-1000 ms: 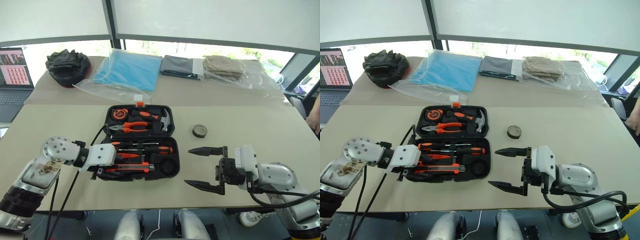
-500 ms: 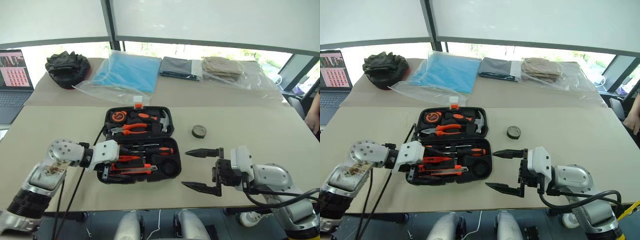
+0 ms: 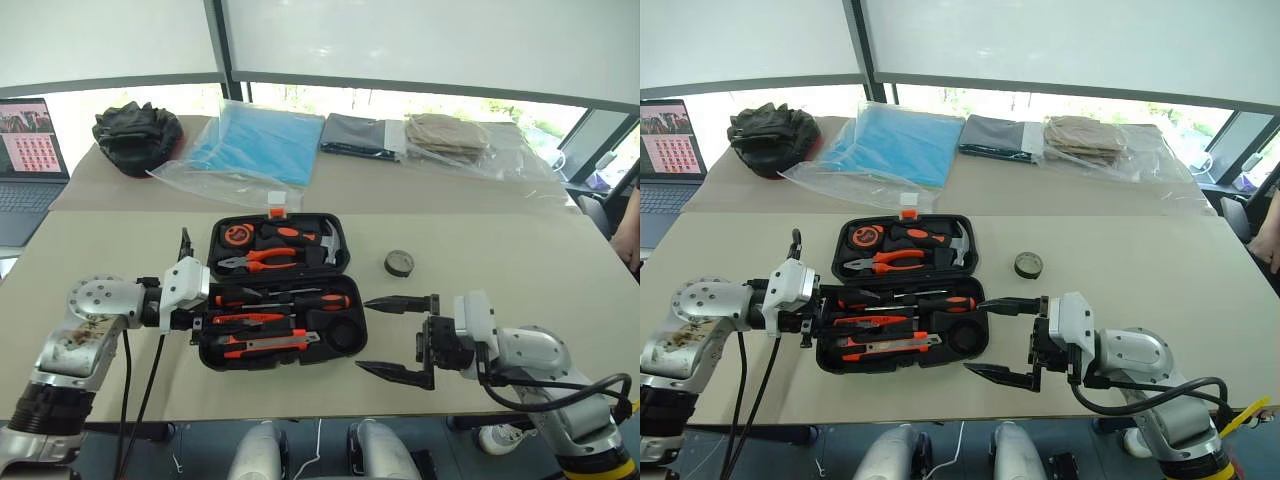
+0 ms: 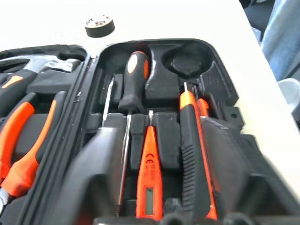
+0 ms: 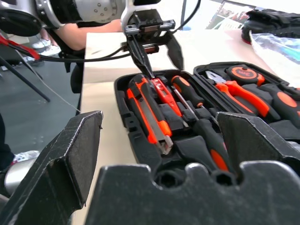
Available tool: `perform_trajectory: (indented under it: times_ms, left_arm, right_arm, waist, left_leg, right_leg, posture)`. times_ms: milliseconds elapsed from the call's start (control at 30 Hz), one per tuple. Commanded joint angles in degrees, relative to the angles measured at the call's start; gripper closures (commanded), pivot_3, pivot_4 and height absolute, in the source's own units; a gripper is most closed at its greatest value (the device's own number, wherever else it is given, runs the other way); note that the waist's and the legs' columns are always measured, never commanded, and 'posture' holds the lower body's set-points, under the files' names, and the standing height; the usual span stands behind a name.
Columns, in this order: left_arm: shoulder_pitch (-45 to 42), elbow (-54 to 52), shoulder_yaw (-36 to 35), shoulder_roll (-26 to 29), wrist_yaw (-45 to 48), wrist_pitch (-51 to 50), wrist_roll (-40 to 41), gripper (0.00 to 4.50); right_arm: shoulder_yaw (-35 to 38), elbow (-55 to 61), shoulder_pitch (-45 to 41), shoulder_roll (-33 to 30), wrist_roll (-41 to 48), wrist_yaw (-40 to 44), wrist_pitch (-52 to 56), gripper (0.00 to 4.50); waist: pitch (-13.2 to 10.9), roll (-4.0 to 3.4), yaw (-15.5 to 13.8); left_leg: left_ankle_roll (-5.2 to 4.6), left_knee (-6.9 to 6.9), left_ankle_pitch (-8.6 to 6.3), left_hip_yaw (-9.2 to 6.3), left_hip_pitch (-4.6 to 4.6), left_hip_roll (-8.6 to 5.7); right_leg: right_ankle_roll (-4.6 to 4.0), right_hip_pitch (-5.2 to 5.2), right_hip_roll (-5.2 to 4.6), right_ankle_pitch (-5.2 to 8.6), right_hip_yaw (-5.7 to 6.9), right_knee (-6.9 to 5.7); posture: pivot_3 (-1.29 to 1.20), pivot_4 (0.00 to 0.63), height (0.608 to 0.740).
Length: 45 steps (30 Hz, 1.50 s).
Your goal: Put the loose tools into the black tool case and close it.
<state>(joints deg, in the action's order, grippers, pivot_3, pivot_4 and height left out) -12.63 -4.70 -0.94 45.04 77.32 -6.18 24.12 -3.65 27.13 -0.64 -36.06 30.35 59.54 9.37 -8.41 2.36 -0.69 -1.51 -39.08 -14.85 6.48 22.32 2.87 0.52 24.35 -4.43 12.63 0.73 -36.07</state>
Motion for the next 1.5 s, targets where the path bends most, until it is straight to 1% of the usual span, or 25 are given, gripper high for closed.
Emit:
perform_trajectory:
  times_ms: [33,100,133,400,567,667,800,933,967,1033,1167,1233,1300,1333,1433,1500]
  left_arm:
    - [1.77,0.83,1.52,-0.46,0.94,4.15,-1.97,3.61]
    - [2.09,1.21,1.97,-1.08,0.73,4.83,-2.21,4.27]
    - [2.16,1.8,2.41,-1.19,0.67,6.09,-3.15,4.4]
    - [3.68,3.19,4.31,-0.71,0.83,6.79,-5.45,4.4]
    - [5.86,3.25,7.84,1.16,-0.31,4.57,-10.09,4.4]
    - [5.73,3.81,8.9,1.35,-1.29,4.49,-11.14,4.4]
    - [5.37,2.83,13.41,1.87,-2.26,-0.49,-14.0,4.4]
    - [4.83,3.32,14.61,1.25,-4.43,-2.87,-15.21,4.4]
    - [4.77,3.78,14.38,1.18,-4.78,-2.92,-15.18,4.4]
    - [4.75,5.3,12.69,0.49,-4.98,0.9,-14.19,4.4]
    - [4.98,4.09,5.59,-3.11,-7.36,3.41,-7.22,4.4]
    - [5.37,2.66,2.08,-3.39,-8.28,2.51,-4.44,4.4]
    - [5.43,-1.37,-3.06,-3.0,-9.91,0.45,0.21,3.88]
    - [5.17,-3.34,-5.62,-2.61,-11.11,-1.34,2.56,3.72]
    - [5.26,-4.8,-9.8,-1.32,-11.48,-2.21,4.83,2.61]
    - [6.01,-3.59,-13.3,-1.56,-7.57,0.1,8.88,1.79]
  right_arm:
    - [-0.05,0.53,-0.82,1.06,-0.93,-0.56,-1.9,0.0]
    - [0.05,0.29,-1.23,1.3,-1.15,-0.59,-1.83,0.0]
    - [0.11,0.08,-1.43,1.39,-1.3,-0.6,-1.85,0.0]
    - [0.0,0.21,-1.49,2.37,-1.8,-0.81,-2.16,0.0]
    - [0.53,-0.04,-1.34,3.51,-2.09,-1.4,-3.6,0.0]
    - [0.64,-0.32,-1.54,3.72,-2.19,-1.48,-3.68,0.0]
    - [0.29,-1.8,-2.73,4.57,-3.48,-2.56,-4.01,0.0]
    - [0.0,-2.63,-4.38,5.09,-4.29,-3.19,-3.69,0.0]
    - [0.06,-2.64,-4.55,5.06,-4.26,-3.2,-3.6,0.0]
    - [0.29,-2.68,-4.72,4.87,-4.15,-3.14,-3.39,0.0]
    - [2.37,-2.46,-3.47,4.16,-3.77,-3.6,-3.67,0.0]
    - [4.81,-2.38,-2.24,4.12,-2.94,-4.34,-4.31,0.0]
    - [9.22,-3.53,-0.37,4.66,-2.75,-5.94,-6.74,0.0]
    - [11.34,-4.6,1.16,4.2,-3.49,-6.26,-7.81,0.0]
    - [15.18,-6.59,5.7,2.95,-5.22,-6.3,-10.09,0.0]
    - [17.64,-7.55,9.3,3.75,-5.6,-7.53,-12.03,0.0]
  waist:
    - [0.0,0.0,0.01]
    - [0.0,0.0,0.05]
    - [0.0,0.0,0.03]
    - [0.0,0.0,-0.01]
    - [0.03,-0.05,0.01]
    - [0.13,-0.21,0.08]
    - [0.46,-0.54,-0.07]
    - [0.78,-1.0,-0.08]
    - [0.84,-1.1,-0.16]
    - [0.91,-1.22,-0.24]
    - [0.92,-1.24,-0.23]
    - [0.85,-1.13,-0.43]
    - [0.74,-0.95,-0.45]
    - [0.68,-0.84,-0.47]
    - [0.61,-0.7,-0.42]
    - [0.63,-0.78,-0.13]
  left_leg:
    - [0.0,0.0,0.0,0.0,-0.01,0.0]
    - [0.0,0.01,0.0,0.01,-0.01,0.0]
    - [0.0,0.0,0.0,0.01,0.0,0.0]
    - [0.0,0.0,0.0,-0.01,-0.01,0.01]
    - [0.0,0.01,0.0,-0.01,-0.07,0.02]
    - [0.0,0.02,0.0,0.0,-0.13,0.03]
    - [0.0,0.02,0.0,0.01,-0.26,0.02]
    - [0.0,0.02,-0.01,0.03,-0.33,0.0]
    - [0.0,0.02,-0.01,0.03,-0.34,0.0]
    - [0.0,0.02,-0.01,0.03,-0.35,-0.01]
    - [0.0,0.02,0.0,0.02,-0.35,0.01]
    - [-0.01,0.0,0.0,0.0,-0.27,0.03]
    - [-0.01,-0.03,0.01,-0.02,-0.19,0.03]
    - [-0.01,-0.04,0.01,-0.02,-0.12,0.03]
    - [-0.01,-0.06,0.01,-0.1,-0.04,0.06]
    - [-0.06,-0.01,-0.03,-0.05,-0.05,0.03]
  right_leg:
    - [0.0,0.0,0.0,0.0,0.0,0.0]
    - [0.0,0.0,0.0,0.0,-0.01,0.0]
    - [-0.01,0.01,0.0,0.0,-0.01,0.0]
    - [-0.01,0.0,-0.01,0.0,0.0,0.0]
    - [-0.01,-0.04,0.0,0.0,-0.01,0.0]
    - [-0.02,-0.08,0.0,0.0,-0.03,0.0]
    - [-0.01,-0.21,-0.01,0.01,-0.03,0.0]
    - [0.26,-0.24,-0.02,0.18,-0.1,0.0]
    - [0.26,-0.25,-0.02,0.18,-0.1,0.0]
    - [0.25,-0.26,-0.03,0.17,-0.1,-0.01]
    - [0.21,-0.23,-0.03,0.19,-0.12,-0.03]
    - [0.18,-0.19,-0.06,0.16,-0.1,-0.03]
    - [0.07,-0.14,-0.05,0.07,-0.08,-0.03]
    - [-0.02,-0.09,-0.05,0.01,-0.08,-0.03]
    - [0.01,-0.07,-0.05,-0.01,-0.01,0.01]
    - [0.03,-0.08,-0.08,0.0,-0.06,0.06]
  posture:
    - [0.0,0.15,0.74]
    - [0.0,0.15,0.74]
    - [0.0,0.15,0.74]
    - [0.0,0.15,0.74]
    - [0.0,0.15,0.74]
    - [0.0,0.15,0.74]
    - [0.0,0.15,0.74]
    - [0.0,0.15,0.74]
    - [0.0,0.15,0.74]
    - [0.0,0.15,0.74]
    - [0.0,0.15,0.74]
    - [0.0,0.15,0.74]
    - [0.0,0.15,0.74]
    - [0.0,0.15,0.74]
    - [0.0,0.15,0.74]
    - [0.0,0.15,0.74]
